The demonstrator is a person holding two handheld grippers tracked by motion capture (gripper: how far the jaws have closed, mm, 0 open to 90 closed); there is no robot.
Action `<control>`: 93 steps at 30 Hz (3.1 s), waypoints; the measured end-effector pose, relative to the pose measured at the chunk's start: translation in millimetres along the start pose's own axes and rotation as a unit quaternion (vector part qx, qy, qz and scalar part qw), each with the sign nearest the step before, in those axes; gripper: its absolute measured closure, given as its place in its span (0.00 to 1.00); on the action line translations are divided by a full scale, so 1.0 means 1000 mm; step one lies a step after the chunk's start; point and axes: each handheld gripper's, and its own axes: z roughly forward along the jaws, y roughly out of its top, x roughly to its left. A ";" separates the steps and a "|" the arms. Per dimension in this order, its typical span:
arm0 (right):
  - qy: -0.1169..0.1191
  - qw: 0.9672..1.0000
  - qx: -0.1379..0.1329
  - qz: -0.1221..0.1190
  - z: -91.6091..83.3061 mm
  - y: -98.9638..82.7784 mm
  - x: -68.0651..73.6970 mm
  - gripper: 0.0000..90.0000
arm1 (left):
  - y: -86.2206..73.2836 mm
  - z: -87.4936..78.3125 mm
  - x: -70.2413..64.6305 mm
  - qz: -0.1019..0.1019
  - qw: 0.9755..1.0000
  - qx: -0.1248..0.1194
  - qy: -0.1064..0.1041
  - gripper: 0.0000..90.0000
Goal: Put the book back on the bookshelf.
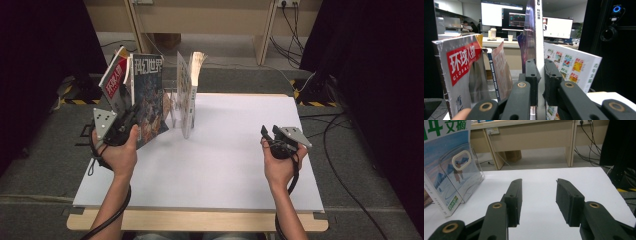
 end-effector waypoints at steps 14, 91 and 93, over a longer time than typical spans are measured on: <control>-0.001 1.000 0.007 -0.003 0.002 -0.004 0.000 0.63 | -0.009 0.025 0.005 0.004 1.000 0.008 0.020 0.92; 0.018 0.999 0.039 -0.006 0.011 -0.014 0.008 0.60 | -0.036 0.054 0.041 -0.046 0.988 0.120 0.083 0.79; 0.018 0.999 0.040 -0.004 0.011 -0.014 0.008 0.60 | -0.035 0.054 0.040 -0.045 0.988 0.123 0.084 0.81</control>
